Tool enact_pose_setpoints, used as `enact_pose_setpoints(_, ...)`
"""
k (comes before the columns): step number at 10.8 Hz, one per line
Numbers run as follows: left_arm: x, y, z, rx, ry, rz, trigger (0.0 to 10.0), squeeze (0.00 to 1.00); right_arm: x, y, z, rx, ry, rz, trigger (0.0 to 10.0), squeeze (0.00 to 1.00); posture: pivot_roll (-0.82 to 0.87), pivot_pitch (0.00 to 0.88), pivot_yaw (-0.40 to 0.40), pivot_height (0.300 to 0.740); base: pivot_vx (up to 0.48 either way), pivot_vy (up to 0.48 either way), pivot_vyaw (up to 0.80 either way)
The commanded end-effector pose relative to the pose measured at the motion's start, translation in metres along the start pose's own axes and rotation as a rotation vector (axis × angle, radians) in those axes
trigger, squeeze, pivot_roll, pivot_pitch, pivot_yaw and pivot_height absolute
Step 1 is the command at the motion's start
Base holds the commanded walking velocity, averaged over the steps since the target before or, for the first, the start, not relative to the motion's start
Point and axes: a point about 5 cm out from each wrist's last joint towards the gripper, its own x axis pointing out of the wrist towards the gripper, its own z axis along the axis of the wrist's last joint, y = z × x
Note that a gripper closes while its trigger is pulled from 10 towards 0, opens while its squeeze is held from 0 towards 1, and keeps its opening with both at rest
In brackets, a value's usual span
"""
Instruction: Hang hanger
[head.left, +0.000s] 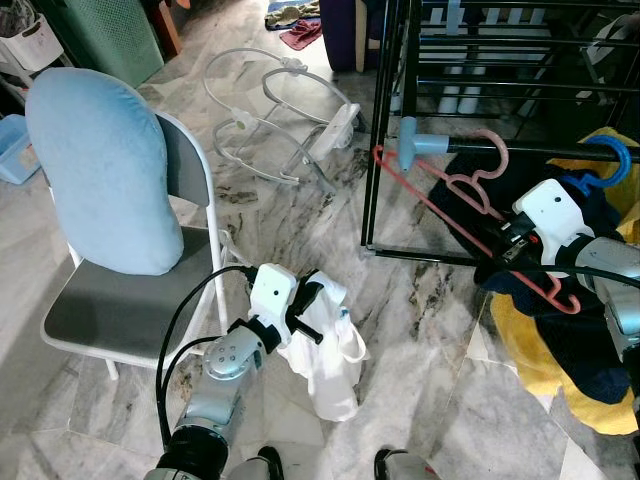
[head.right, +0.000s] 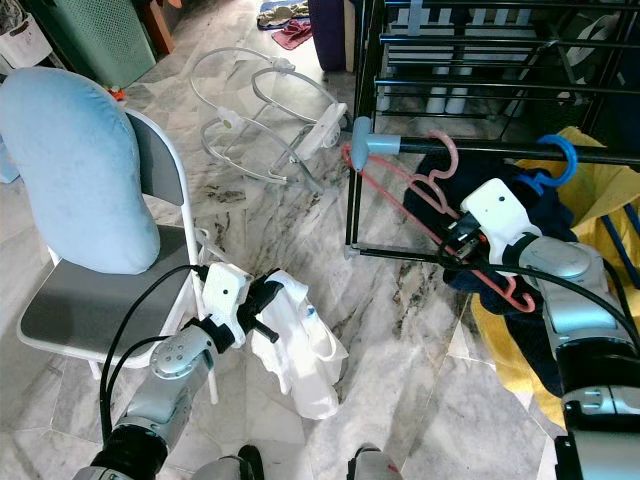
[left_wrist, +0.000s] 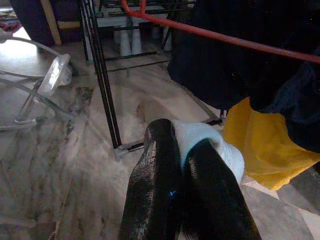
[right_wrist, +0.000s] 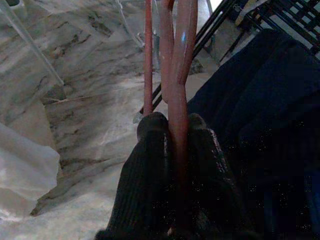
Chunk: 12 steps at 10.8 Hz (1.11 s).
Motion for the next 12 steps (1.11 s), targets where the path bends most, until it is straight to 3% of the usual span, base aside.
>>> enact_pose_setpoints(1,0.001,0.001,0.000,0.009,0.002,0.002,10.0,0.00,0.001,0.002,-0.003,0.016,0.003,0.000,0.0,0.00,-0.21,0.197,0.096,0.740,0.000,0.000,0.00)
enact_pose_setpoints(3,0.003,0.000,0.000,0.010,-0.003,0.005,10.0,0.00,0.007,0.010,0.006,0.047,-0.059,-0.038,0.0,0.00,-0.21,0.179,0.100,0.740,0.000,0.000,0.00)
enact_pose_setpoints(4,0.005,0.003,0.002,0.041,-0.006,0.043,10.0,0.00,0.010,0.016,0.012,0.024,-0.091,-0.039,0.0,0.00,-0.21,0.179,0.100,0.740,0.000,0.000,0.00)
enact_pose_setpoints(5,0.006,0.008,0.002,0.060,0.008,0.089,10.0,0.00,0.014,0.023,0.017,0.062,-0.113,-0.041,0.0,0.00,-0.21,0.179,0.100,0.740,0.000,0.000,0.00)
enact_pose_setpoints(6,0.008,0.013,0.001,0.074,0.030,0.142,10.0,0.00,0.018,0.031,0.025,0.131,-0.168,-0.100,1.1,0.00,-0.21,0.175,0.107,0.740,0.000,0.000,0.00)
enact_pose_setpoints(7,0.009,0.016,0.002,0.092,0.032,0.168,10.0,0.00,0.019,0.044,0.031,0.163,-0.212,-0.146,4.5,0.00,-0.21,0.172,0.108,0.740,0.000,0.000,0.00)
enact_pose_setpoints(8,0.009,0.016,0.003,0.097,0.028,0.173,10.0,0.00,0.017,0.058,0.034,0.210,-0.235,-0.205,10.0,0.00,-0.21,0.172,0.105,0.740,0.000,0.000,0.00)
enact_pose_setpoints(11,0.006,0.015,-0.002,0.095,0.028,0.203,10.0,0.00,-0.002,0.086,0.014,0.438,-0.218,-0.415,10.0,0.00,-0.21,0.171,0.103,0.740,0.000,0.000,0.00)
enact_pose_setpoints(12,0.009,0.012,-0.003,0.070,0.034,0.187,10.0,0.00,-0.009,0.094,0.002,0.444,-0.176,-0.464,10.0,0.00,-0.23,0.169,0.110,0.740,0.000,0.000,0.00)
